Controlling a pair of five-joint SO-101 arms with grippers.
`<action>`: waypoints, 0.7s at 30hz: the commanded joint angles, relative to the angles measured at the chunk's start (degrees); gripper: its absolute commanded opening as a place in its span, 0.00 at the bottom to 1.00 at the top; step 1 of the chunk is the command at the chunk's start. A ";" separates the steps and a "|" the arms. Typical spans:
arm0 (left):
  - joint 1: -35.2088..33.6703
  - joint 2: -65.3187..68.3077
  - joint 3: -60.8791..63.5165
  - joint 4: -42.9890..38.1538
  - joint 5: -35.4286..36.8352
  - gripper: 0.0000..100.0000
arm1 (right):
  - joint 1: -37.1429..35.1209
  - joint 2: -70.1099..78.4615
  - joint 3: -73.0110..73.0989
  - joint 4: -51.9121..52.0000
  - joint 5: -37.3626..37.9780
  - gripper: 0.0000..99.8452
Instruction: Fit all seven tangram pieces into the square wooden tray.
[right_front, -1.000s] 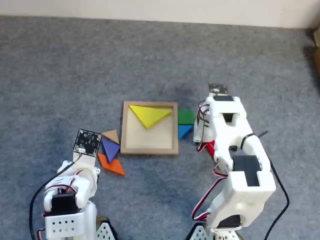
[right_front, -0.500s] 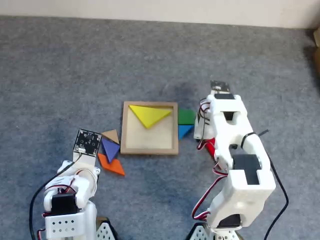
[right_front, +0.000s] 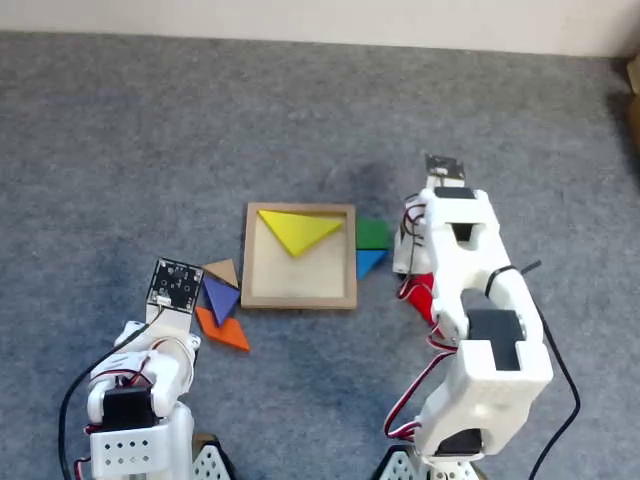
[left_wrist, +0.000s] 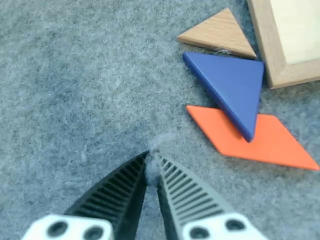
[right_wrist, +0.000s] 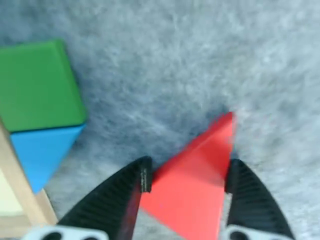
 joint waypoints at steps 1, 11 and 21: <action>-0.57 -0.31 -0.22 -0.97 -0.44 0.01 | 0.48 -0.75 -3.03 -1.27 2.02 0.19; -0.57 -0.31 -0.22 -0.97 -0.44 0.01 | -0.13 -0.66 -3.21 1.80 1.76 0.31; -0.57 -0.31 -0.22 -0.97 -0.44 0.01 | -5.14 -0.48 -5.32 7.34 2.20 0.37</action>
